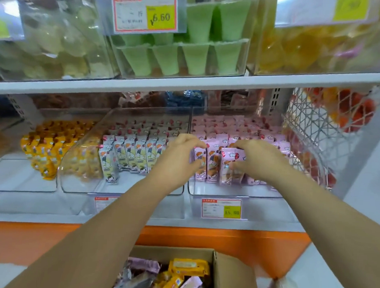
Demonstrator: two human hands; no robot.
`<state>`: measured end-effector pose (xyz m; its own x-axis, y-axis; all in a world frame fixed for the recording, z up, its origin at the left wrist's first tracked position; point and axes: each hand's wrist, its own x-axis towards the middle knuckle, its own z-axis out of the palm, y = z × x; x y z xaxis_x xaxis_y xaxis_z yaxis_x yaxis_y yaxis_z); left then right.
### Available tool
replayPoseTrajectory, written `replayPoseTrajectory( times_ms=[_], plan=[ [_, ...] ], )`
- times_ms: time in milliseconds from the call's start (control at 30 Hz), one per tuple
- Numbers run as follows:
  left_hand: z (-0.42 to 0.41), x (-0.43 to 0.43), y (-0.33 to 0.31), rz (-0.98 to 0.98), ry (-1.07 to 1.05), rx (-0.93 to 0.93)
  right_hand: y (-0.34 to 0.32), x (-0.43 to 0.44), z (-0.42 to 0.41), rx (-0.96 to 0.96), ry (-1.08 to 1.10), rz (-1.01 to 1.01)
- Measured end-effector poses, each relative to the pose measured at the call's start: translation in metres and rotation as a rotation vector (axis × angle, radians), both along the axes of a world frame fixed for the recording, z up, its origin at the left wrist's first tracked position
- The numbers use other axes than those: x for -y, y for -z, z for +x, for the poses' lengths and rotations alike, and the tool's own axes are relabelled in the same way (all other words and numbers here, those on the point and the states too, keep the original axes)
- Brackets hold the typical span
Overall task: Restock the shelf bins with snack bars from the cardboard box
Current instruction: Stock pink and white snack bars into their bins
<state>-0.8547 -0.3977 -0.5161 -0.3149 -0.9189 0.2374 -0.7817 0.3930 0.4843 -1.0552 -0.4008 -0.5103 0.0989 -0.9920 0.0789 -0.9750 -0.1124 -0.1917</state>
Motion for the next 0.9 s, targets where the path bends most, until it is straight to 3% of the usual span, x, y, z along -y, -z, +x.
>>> replayPoseTrajectory(
  times_ms=[233, 667, 900],
  plan=[
    [0.007, 0.001, 0.009, -0.006, 0.059, -0.195, 0.009, 0.024, 0.010, -0.102, 0.019, -0.088],
    [0.004, -0.002, 0.007, -0.014, 0.021, -0.176, 0.013, 0.021, 0.002, -0.075, -0.001, -0.208],
    [0.002, -0.023, 0.011, -0.233, -0.034, -0.244, 0.012, -0.012, -0.004, -0.068, 0.034, -0.320]
  ],
)
